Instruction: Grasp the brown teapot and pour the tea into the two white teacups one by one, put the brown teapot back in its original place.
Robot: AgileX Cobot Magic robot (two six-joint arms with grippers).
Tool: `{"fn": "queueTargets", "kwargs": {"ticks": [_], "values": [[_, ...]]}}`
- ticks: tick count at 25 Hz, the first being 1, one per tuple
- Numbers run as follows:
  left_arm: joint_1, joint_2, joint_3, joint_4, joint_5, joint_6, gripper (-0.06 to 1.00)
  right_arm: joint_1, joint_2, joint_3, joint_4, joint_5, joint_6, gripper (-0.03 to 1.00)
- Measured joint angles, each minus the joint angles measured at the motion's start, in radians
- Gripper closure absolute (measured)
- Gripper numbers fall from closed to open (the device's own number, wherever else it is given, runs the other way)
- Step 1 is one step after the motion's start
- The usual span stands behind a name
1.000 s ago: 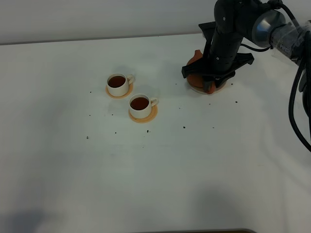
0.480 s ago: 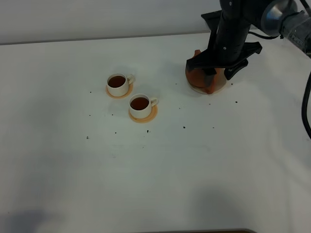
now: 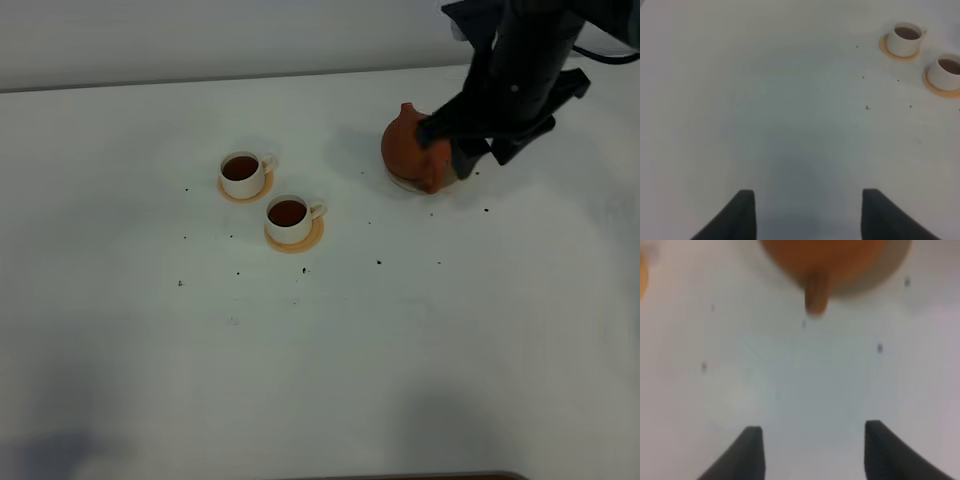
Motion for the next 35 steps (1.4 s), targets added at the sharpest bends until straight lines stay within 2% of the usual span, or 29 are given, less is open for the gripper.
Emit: {"fn": "queueTargets", "kwargs": {"ticks": [8, 14, 18, 25, 29, 32, 35], "values": [[0.0, 0.0, 0.0, 0.0, 0.0, 0.0, 0.47, 0.001, -0.321, 0.477, 0.114, 0.005, -0.097, 0.62], [0.0, 0.0, 0.0, 0.0, 0.0, 0.0, 0.47, 0.001, -0.581, 0.796, 0.123, -0.033, -0.089, 0.63], [0.0, 0.0, 0.0, 0.0, 0.0, 0.0, 0.47, 0.001, -0.743, 0.955, 0.123, -0.062, -0.094, 0.63], [0.0, 0.0, 0.0, 0.0, 0.0, 0.0, 0.47, 0.001, -0.988, 1.145, 0.12, -0.141, -0.119, 0.63], [0.0, 0.0, 0.0, 0.0, 0.0, 0.0, 0.47, 0.001, -1.089, 1.194, 0.12, -0.182, -0.123, 0.64], [0.0, 0.0, 0.0, 0.0, 0.0, 0.0, 0.47, 0.001, -1.144, 1.194, 0.12, -0.172, -0.123, 0.64], [0.0, 0.0, 0.0, 0.0, 0.0, 0.0, 0.47, 0.001, -1.191, 1.194, 0.118, -0.116, -0.112, 0.64]]}}
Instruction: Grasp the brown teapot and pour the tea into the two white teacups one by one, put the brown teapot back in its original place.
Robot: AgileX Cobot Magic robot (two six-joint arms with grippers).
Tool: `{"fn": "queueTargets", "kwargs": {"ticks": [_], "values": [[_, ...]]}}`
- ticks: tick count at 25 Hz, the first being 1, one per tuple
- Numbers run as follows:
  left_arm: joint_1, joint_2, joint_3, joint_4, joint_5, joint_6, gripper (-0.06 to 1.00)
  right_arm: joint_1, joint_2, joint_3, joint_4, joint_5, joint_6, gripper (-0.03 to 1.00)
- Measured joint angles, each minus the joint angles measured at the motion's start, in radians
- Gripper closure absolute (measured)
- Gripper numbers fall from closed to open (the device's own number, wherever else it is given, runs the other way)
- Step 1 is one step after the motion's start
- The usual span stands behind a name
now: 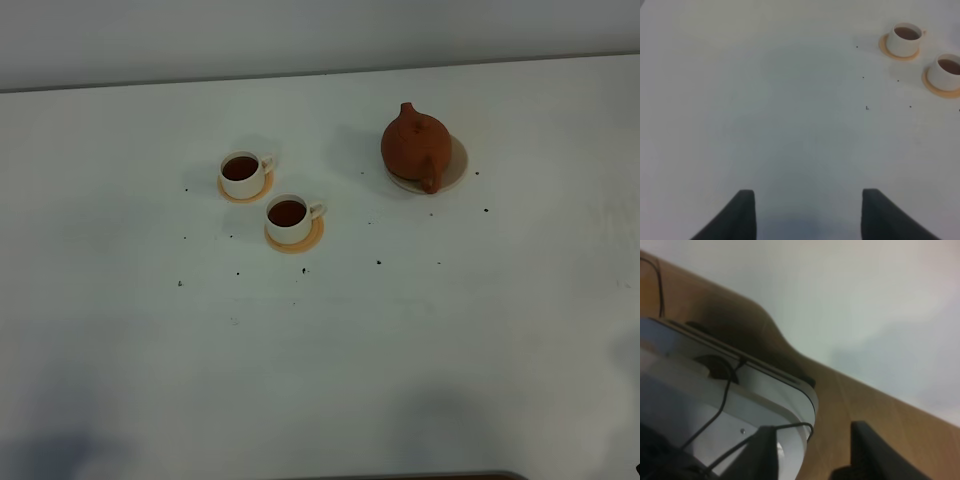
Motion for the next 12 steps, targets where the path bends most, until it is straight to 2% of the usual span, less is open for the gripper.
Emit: {"fn": "queueTargets", "kwargs": {"ticks": [5, 12], "values": [[0.0, 0.0, 0.0, 0.0, 0.0, 0.0, 0.47, 0.0, -0.062, 0.001, -0.053, 0.014, 0.003, 0.64], [0.0, 0.0, 0.0, 0.0, 0.0, 0.0, 0.47, -0.011, -0.161, 0.001, -0.072, 0.016, 0.007, 0.64]]}}
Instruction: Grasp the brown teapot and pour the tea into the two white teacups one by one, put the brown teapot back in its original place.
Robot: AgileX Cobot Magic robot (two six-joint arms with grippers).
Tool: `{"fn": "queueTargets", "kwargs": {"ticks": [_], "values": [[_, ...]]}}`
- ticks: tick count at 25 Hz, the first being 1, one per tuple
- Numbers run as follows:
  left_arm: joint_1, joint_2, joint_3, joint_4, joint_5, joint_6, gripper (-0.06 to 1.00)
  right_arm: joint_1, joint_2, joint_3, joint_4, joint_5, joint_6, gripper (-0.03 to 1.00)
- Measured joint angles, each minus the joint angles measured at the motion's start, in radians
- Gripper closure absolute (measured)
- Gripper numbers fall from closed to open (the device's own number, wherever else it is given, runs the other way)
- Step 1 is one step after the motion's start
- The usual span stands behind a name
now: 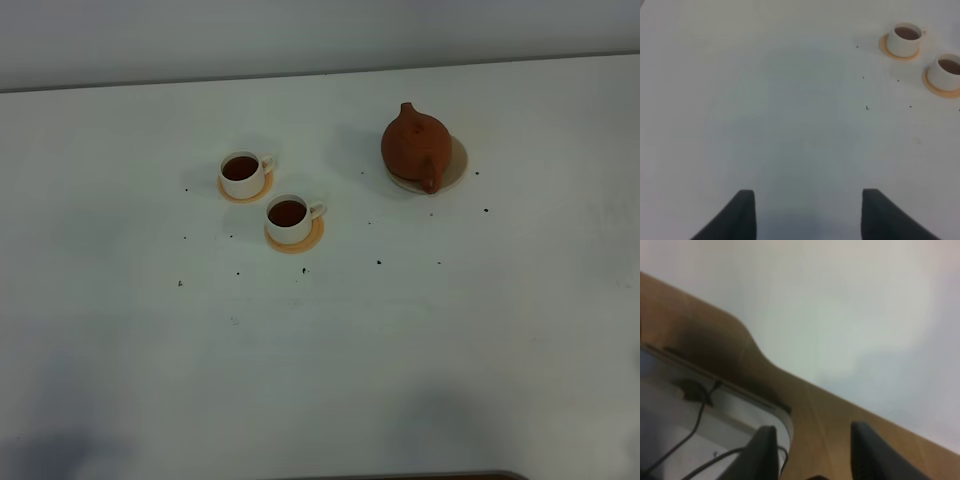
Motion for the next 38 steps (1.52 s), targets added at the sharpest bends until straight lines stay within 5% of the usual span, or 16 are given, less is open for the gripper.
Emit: {"fn": "queueTargets", "kwargs": {"ticks": [16, 38], "values": [[0.0, 0.0, 0.0, 0.0, 0.0, 0.0, 0.47, -0.511, -0.326, 0.001, 0.0, 0.003, 0.003, 0.64], [0.0, 0.0, 0.0, 0.0, 0.0, 0.0, 0.47, -0.527, -0.617, 0.006, 0.0, 0.004, 0.005, 0.64]]}}
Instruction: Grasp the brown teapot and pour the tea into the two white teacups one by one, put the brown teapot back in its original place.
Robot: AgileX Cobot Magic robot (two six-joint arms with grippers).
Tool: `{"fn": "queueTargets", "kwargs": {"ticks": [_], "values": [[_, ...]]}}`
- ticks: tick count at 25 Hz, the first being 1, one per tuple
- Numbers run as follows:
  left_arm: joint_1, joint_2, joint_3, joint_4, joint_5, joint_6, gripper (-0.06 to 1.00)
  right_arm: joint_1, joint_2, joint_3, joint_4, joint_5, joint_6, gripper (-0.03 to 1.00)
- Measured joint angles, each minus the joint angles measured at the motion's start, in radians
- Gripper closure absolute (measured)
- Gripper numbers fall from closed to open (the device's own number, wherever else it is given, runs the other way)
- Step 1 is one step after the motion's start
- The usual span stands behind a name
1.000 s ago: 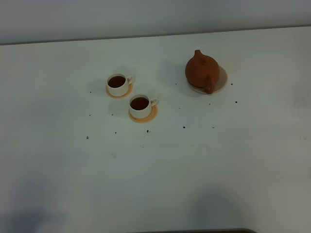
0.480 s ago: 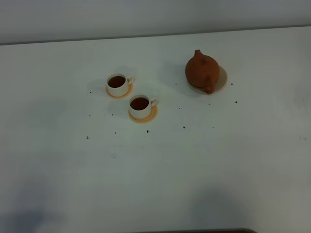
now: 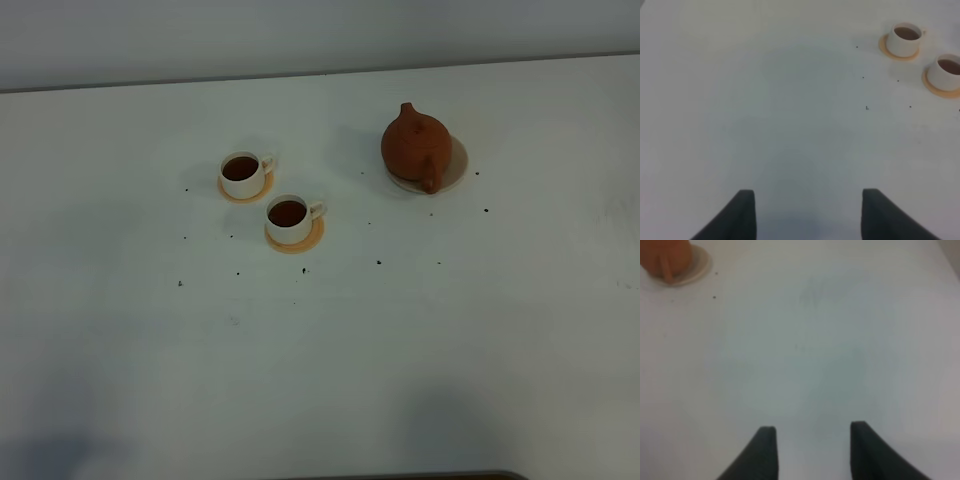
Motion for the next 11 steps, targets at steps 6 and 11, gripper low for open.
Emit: {"fn": "queueTargets", "kwargs": {"ticks": [6, 11], "values": [[0.0, 0.0, 0.0, 0.0, 0.0, 0.0, 0.47, 0.0, -0.006, 0.0, 0.0, 0.0, 0.0, 0.64], [0.0, 0.0, 0.0, 0.0, 0.0, 0.0, 0.47, 0.0, -0.006, 0.0, -0.001, 0.0, 0.0, 0.64]]}}
